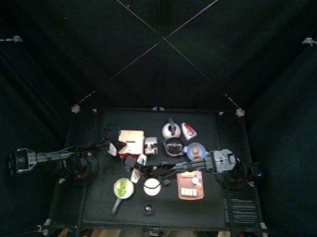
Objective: Grab corn
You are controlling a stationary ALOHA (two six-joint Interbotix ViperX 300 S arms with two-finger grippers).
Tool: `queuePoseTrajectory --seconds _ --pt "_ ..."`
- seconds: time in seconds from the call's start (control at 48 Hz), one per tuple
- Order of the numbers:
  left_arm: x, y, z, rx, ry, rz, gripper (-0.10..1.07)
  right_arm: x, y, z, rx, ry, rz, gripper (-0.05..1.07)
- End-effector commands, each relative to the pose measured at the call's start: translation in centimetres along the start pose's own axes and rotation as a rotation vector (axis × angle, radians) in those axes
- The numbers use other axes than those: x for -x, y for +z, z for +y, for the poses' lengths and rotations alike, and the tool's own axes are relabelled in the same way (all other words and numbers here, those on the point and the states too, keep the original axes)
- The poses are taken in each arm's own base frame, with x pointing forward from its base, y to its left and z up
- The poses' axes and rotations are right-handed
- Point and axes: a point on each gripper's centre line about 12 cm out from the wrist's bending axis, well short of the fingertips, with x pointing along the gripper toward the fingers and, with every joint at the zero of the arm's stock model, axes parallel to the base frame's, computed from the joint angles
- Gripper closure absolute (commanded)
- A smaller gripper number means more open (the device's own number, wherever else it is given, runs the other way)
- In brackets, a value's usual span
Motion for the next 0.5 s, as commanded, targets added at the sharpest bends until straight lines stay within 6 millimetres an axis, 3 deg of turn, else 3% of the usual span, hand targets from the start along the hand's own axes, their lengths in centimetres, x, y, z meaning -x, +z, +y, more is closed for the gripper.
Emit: queuePoseTrajectory --seconds 0.0,0.229,0.479 --pt "0.0 1.0 -1.5 -0.041 -0.048 -0.032 0.39 3.1 1.6 -0.1 -0.014 0.022 -0.039 0.56" --pt "0.2 0.6 -3.4 -0.178 -0.127 -0.024 0.39 6.0 -1.1 0.6 0.023 0.083 -0.005 0.55" --pt "0.4 0.6 -3.8 -0.211 -0.149 -0.028 0.39 7.6 -4.2 -0.6 0.036 0.081 0.055 0.54"
